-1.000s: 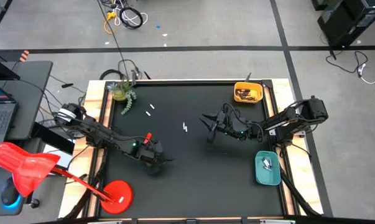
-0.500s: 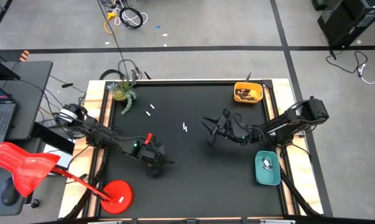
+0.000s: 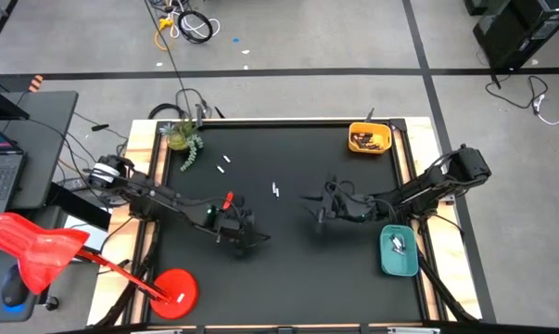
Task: Sort batteries
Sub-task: Put the black battery into the yellow bin
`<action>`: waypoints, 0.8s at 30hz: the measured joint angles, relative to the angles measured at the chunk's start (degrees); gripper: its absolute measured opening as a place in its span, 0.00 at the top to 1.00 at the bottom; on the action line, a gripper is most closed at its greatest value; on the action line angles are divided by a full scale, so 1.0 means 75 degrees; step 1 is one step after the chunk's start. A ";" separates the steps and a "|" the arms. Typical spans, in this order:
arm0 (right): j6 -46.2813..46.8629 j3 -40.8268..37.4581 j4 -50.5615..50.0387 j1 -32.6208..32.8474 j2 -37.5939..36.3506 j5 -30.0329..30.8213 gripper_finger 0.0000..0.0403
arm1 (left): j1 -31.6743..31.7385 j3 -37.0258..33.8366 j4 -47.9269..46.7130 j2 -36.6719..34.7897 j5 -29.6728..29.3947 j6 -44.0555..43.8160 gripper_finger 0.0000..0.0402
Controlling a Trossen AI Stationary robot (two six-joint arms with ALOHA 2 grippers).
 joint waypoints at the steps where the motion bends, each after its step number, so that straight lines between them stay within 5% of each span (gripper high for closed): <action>1: -0.0036 0.0000 0.0002 0.0040 0.0000 0.0001 0.73 | 0.0086 0.0064 0.0029 0.0000 -0.0053 0.0197 1.00; 7: 0.0264 0.0000 0.0019 0.0134 0.0000 0.0114 0.72 | 0.0735 0.0443 0.1031 -0.0017 -0.0139 0.1347 1.00; 15: 0.0488 0.0000 0.1173 0.0129 0.0000 0.0621 0.72 | 0.1462 0.0472 0.3901 -0.0020 0.0270 0.2824 1.00; 24: -0.0674 0.0003 0.2870 0.0105 -0.0001 0.0609 0.71 | 0.2121 0.0472 0.6857 -0.0035 0.1694 0.3309 1.00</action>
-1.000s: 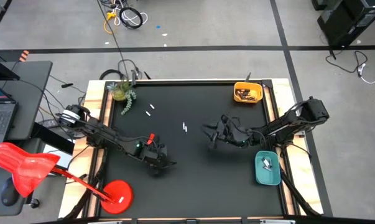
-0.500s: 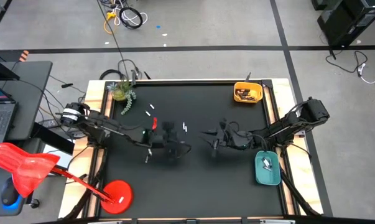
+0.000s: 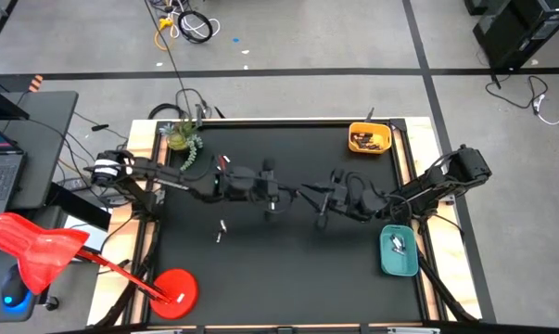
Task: Sort batteries
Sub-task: Put the black battery into the yellow bin
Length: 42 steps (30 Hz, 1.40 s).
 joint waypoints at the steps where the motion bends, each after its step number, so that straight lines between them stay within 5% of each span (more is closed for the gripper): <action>1: -0.0123 0.0000 0.0141 0.0000 -0.0002 -0.0004 0.71 | 0.0044 0.0000 0.0114 0.0000 0.0112 -0.0001 1.00; 25: -0.1080 0.0000 0.2052 -0.0140 -0.0002 -0.1075 0.71 | 0.0171 0.0006 0.0899 -0.0012 0.0412 -0.0416 1.00; 42: -0.0691 0.0009 0.1206 -0.0397 -0.0008 -0.1332 0.71 | 0.0189 0.0003 0.1331 -0.0009 0.0379 -0.0662 1.00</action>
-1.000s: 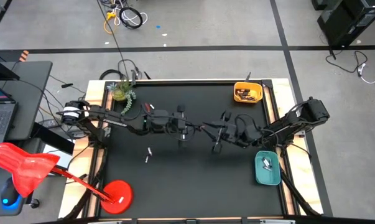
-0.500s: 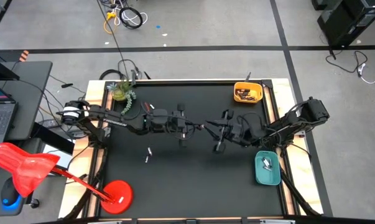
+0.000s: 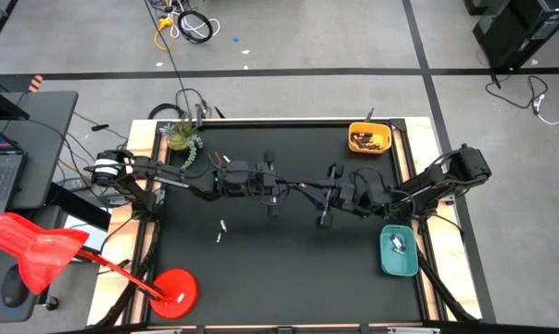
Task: Sort batteries
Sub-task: Put the black battery into the yellow bin
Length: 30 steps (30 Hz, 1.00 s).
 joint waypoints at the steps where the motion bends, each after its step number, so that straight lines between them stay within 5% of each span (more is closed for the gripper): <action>1: 0.0006 0.0000 -0.0030 -0.0040 -0.0003 0.0001 0.71 | 0.0000 0.0000 0.0003 0.0000 -0.0007 -0.0003 1.00; 22: 0.0085 0.0347 -0.0704 -0.0419 0.0001 -0.0111 0.70 | -0.0003 -0.0012 0.0262 -0.0006 0.0068 0.0025 1.00; 30: 0.0062 0.0554 -0.1096 -0.0449 -0.0006 -0.0109 0.88 | 0.0000 -0.0017 0.0206 -0.0003 0.0006 0.0002 1.00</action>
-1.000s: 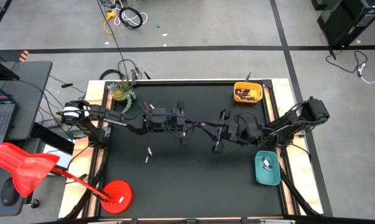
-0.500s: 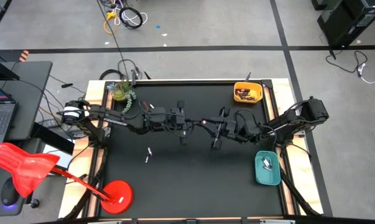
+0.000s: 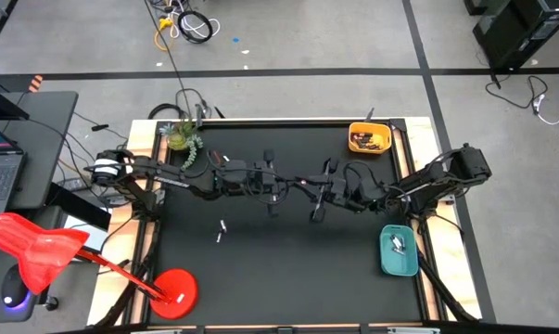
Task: Sort batteries
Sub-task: Put the black battery into the yellow bin
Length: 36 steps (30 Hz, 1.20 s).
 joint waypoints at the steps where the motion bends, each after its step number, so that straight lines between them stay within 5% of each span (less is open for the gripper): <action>1: 0.0018 0.0000 -0.0016 -0.0002 -0.0002 -0.0002 0.88 | 0.0000 0.0000 -0.0005 0.0000 -0.0004 0.0000 1.00; 5: 0.0127 0.0000 -0.0110 -0.0016 0.0008 0.0058 0.88 | -0.0009 0.0003 -0.0262 0.0000 -0.0236 0.0029 0.95; 17: 0.0991 0.0000 -0.1352 -0.1279 -0.0265 0.0860 0.88 | -0.0084 0.0020 -0.3183 0.0009 -0.0600 -0.0064 0.50; 21: 0.1921 0.0010 -0.3098 -0.2246 -0.0774 0.1143 0.88 | -0.0164 -0.0360 -0.3477 -0.0003 -0.0664 -0.0141 0.49; 27: 0.3731 0.0814 -0.7809 -0.4180 -0.1460 0.1252 0.88 | -0.0321 -0.1461 -0.2697 0.0003 -0.0661 -0.0153 0.52; 36: 0.4586 0.1865 -1.1253 -0.6316 -0.1488 0.0665 0.88 | -0.0348 -0.2502 -0.2071 0.0003 -0.0701 -0.0688 0.55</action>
